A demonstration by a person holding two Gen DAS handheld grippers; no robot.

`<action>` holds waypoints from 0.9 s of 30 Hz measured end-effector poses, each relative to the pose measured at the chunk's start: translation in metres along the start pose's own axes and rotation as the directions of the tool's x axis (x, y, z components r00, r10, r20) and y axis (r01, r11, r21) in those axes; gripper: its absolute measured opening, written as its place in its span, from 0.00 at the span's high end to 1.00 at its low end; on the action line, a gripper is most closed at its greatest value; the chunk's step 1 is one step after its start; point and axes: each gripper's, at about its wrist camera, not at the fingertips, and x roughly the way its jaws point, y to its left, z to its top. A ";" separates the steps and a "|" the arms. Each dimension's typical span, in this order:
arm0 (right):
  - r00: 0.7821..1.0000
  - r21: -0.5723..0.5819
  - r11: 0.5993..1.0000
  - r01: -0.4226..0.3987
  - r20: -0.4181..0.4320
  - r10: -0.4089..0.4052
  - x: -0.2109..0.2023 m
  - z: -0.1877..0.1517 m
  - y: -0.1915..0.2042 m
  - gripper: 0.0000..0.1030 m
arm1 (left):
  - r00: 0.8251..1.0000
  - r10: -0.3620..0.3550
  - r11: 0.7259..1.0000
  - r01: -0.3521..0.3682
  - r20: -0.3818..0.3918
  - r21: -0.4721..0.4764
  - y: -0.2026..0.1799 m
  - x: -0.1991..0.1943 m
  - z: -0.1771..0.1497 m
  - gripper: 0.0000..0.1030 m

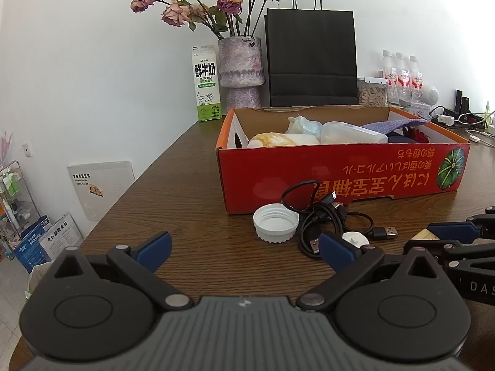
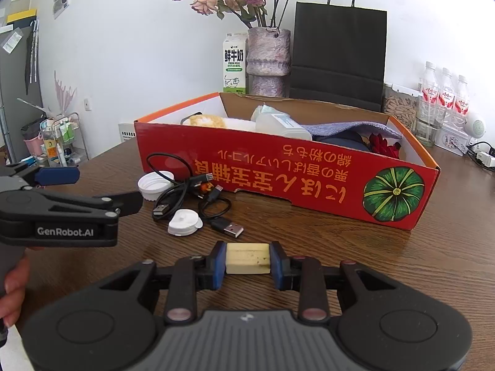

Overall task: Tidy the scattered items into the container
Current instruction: 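Grasp the yellow soap bar with the right tool while the left tool grasps another white cap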

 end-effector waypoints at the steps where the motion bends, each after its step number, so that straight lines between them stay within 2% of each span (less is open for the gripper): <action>1: 1.000 0.003 1.000 0.000 0.001 0.000 0.000 0.000 0.000 0.72 | 1.000 0.000 1.000 0.000 0.000 0.001 0.000 0.000 0.000 0.00; 12: 0.999 0.075 0.996 0.044 0.026 -0.047 -0.003 -0.001 -0.015 0.72 | 1.000 0.015 1.000 -0.015 -0.025 0.000 0.000 0.005 0.002 0.00; 17: 0.998 0.123 0.990 0.062 0.007 -0.064 -0.002 -0.001 -0.030 0.72 | 1.000 0.027 0.999 -0.027 -0.014 0.021 -0.005 0.011 0.009 0.00; 19: 0.998 0.130 0.989 0.068 0.007 -0.069 -0.003 -0.002 -0.033 0.72 | 0.999 0.022 0.999 -0.021 -0.044 0.031 -0.007 0.017 0.011 0.00; 22: 0.997 0.136 0.988 0.072 0.008 -0.074 -0.003 -0.002 -0.034 0.72 | 0.997 0.004 1.000 -0.002 -0.080 0.026 -0.006 0.023 0.013 0.08; 25: 0.997 0.130 0.989 0.074 0.008 -0.076 -0.003 -0.003 -0.032 0.72 | 0.996 0.024 1.000 -0.025 -0.081 -0.009 0.000 0.023 0.016 0.14; 27: 0.997 0.130 0.989 0.075 0.012 -0.077 -0.003 -0.003 -0.031 0.72 | 0.995 0.005 0.999 -0.008 -0.099 -0.035 0.004 0.024 0.021 0.15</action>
